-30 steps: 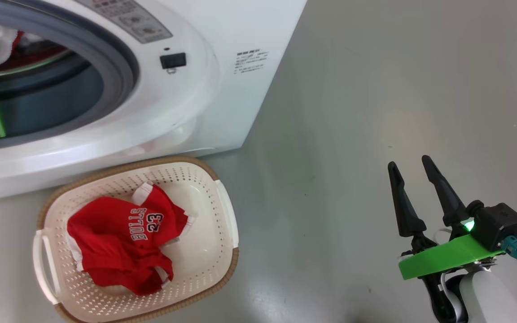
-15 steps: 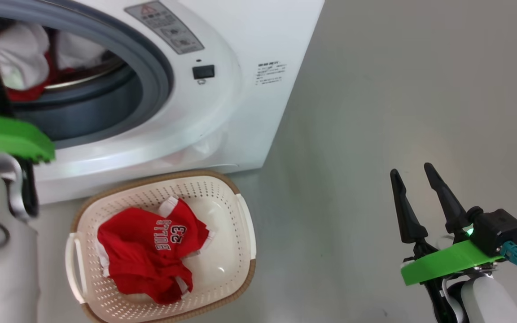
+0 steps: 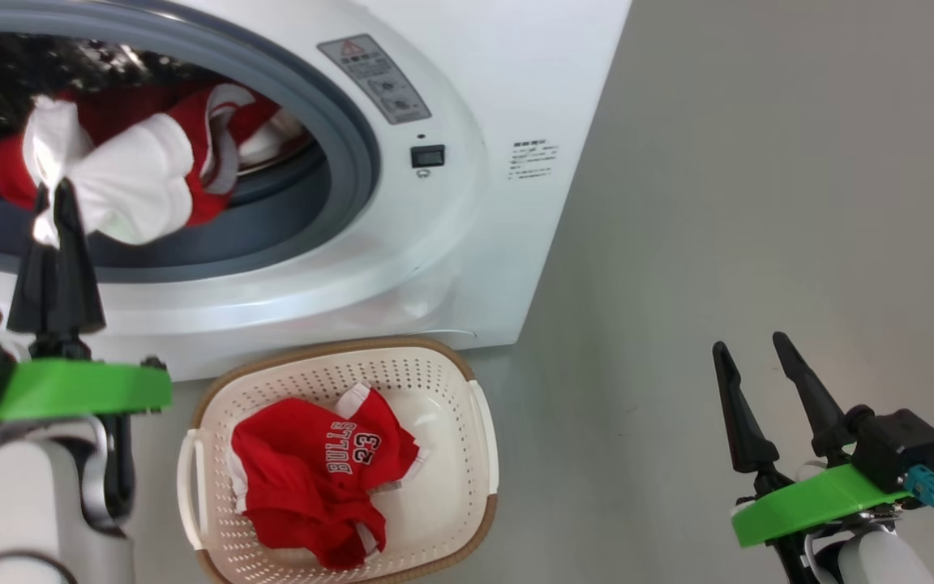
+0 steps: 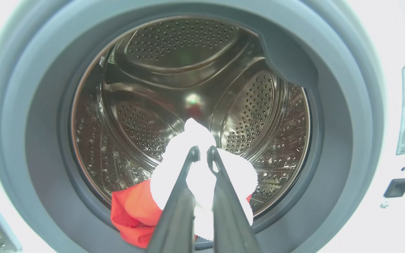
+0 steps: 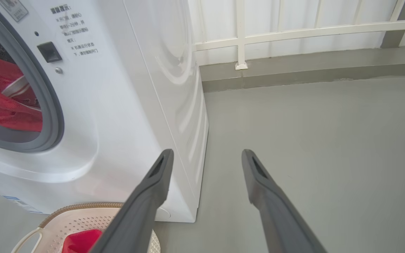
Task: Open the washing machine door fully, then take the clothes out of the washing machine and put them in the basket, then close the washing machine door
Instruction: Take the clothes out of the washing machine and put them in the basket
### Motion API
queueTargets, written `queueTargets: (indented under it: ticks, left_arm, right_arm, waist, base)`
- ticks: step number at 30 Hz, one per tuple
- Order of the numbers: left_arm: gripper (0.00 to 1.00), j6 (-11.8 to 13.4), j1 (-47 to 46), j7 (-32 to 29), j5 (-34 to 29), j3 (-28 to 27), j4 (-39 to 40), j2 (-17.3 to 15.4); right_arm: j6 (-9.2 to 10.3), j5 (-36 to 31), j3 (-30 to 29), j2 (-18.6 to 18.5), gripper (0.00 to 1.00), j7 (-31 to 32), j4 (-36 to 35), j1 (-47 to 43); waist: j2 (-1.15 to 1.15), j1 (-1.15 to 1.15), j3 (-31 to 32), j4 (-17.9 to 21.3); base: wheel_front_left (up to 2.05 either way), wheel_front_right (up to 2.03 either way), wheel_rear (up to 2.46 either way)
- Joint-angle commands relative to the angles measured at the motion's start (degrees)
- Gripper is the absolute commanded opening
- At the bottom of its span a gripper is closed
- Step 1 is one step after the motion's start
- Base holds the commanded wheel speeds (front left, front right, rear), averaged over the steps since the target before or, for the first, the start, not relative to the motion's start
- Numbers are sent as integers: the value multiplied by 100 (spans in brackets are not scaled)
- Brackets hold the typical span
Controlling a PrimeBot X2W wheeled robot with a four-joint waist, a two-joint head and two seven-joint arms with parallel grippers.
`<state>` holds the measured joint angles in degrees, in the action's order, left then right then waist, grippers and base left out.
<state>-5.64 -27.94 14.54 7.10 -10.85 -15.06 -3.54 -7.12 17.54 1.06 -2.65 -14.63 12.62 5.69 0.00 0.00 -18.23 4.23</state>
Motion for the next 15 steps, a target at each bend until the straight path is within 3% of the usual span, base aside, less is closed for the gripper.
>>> queueTargets:
  ticks: [1,15]
  left_arm:
    - [0,-60,240,45,-43,-164,472,-85]
    - [0,-111,1099,46,310,1,2515,63]
  right_arm:
    - [-36,-61,113,-23,100,-37,-107,-113]
    - [-36,-79,112,-22,100,-37,-107,-184]
  waist:
    - [0,0,94,-104]
    - [0,0,131,-219]
  base:
    - [0,0,0]
    - [0,0,0]
